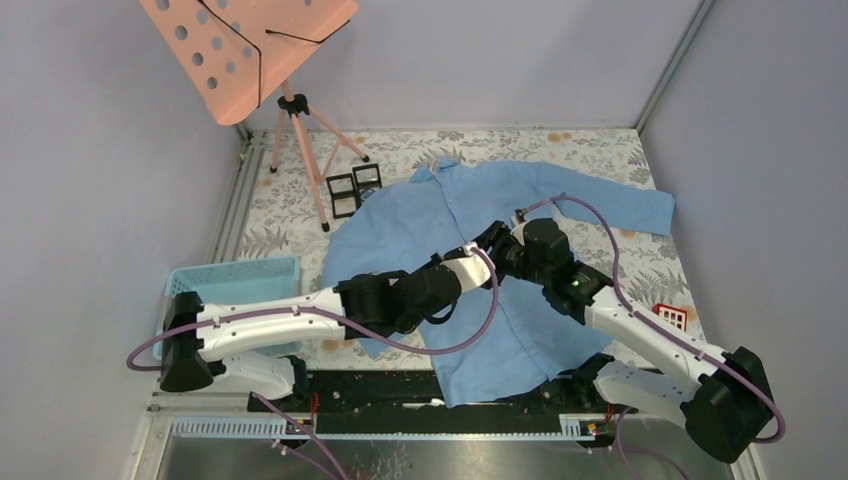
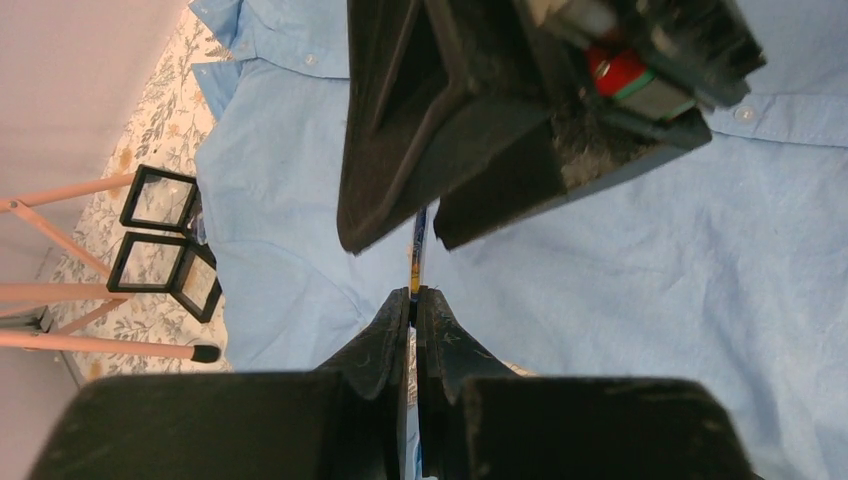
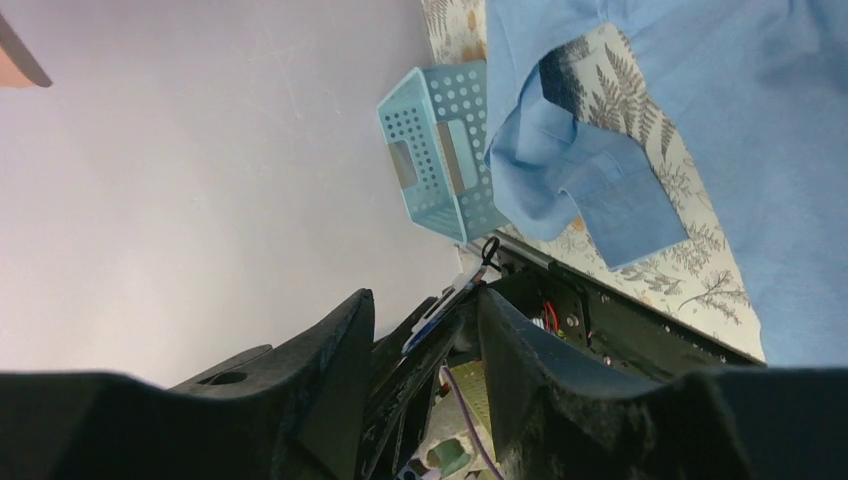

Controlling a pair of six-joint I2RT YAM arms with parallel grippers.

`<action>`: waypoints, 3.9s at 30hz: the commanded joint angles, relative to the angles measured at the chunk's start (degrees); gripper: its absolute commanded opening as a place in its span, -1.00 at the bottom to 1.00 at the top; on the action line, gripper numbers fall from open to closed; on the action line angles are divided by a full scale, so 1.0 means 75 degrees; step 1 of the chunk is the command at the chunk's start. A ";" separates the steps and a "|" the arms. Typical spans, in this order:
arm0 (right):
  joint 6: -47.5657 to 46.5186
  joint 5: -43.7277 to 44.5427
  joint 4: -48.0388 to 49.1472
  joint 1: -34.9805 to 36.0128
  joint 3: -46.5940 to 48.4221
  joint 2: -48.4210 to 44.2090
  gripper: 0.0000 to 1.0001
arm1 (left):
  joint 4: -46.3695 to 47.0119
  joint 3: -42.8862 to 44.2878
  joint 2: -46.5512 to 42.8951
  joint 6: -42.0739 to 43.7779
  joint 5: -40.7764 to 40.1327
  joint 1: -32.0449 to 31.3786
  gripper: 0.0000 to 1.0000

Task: Pin the brooch onto the clothing
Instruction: Pick up the brooch from the center of the board.

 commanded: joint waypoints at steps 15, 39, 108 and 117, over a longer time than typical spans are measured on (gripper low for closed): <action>0.0544 0.0762 0.0544 0.0497 -0.0238 0.0399 -0.56 | 0.0529 -0.0072 0.0950 0.0394 -0.2188 -0.0904 -1.00; -0.1023 0.1981 0.0558 0.0501 -0.0518 -0.0477 -1.00 | 0.0089 -0.0002 -0.2017 0.0394 0.0526 -0.1179 -1.00; -0.2479 -0.1468 0.4037 0.0506 -0.0404 -0.1882 -0.41 | 0.4634 -0.2512 -0.3596 -0.7700 0.6026 0.2357 -1.00; -0.3448 -0.0523 0.2215 0.0508 -0.0123 -0.2711 0.69 | 0.3244 -0.1719 -0.3405 -0.6499 0.6724 0.2654 -1.00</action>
